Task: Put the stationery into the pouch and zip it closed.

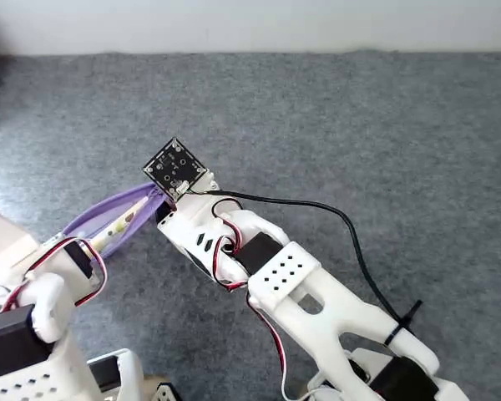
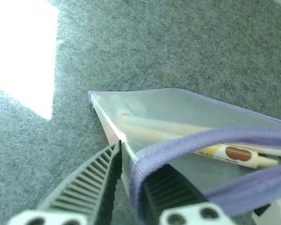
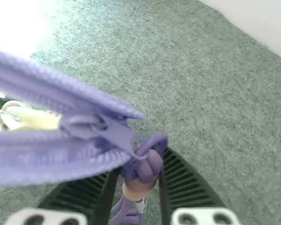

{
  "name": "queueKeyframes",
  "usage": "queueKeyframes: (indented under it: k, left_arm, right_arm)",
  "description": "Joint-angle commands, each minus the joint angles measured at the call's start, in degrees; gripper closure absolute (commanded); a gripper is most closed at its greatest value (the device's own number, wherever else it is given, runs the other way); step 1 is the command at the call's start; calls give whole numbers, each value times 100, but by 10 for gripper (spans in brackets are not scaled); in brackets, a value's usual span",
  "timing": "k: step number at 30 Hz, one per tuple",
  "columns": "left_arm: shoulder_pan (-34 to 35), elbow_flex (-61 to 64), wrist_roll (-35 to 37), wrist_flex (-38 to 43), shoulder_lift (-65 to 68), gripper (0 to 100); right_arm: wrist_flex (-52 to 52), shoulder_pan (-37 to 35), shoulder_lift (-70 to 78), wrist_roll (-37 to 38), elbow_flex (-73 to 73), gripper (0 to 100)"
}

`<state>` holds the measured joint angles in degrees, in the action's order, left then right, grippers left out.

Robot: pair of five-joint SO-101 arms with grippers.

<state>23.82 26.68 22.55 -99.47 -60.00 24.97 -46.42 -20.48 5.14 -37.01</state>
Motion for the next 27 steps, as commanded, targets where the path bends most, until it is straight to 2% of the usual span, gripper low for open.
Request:
queueKeyframes:
  k: [1, 4, 14, 27]
  left_arm:
    - [-26, -48, 62, -79, -88, 987]
    - [-26, -48, 62, -79, -88, 987]
    - [-26, -48, 62, -79, -88, 987]
    - [-26, -48, 62, -79, -88, 987]
  right_arm:
    - [374, -4, -338, 62, 53, 800]
    - [611, 4, -347, 44, 70, 755]
    - [620, 75, -347, 53, 79, 833]
    - [470, 57, -330, 62, 273, 837]
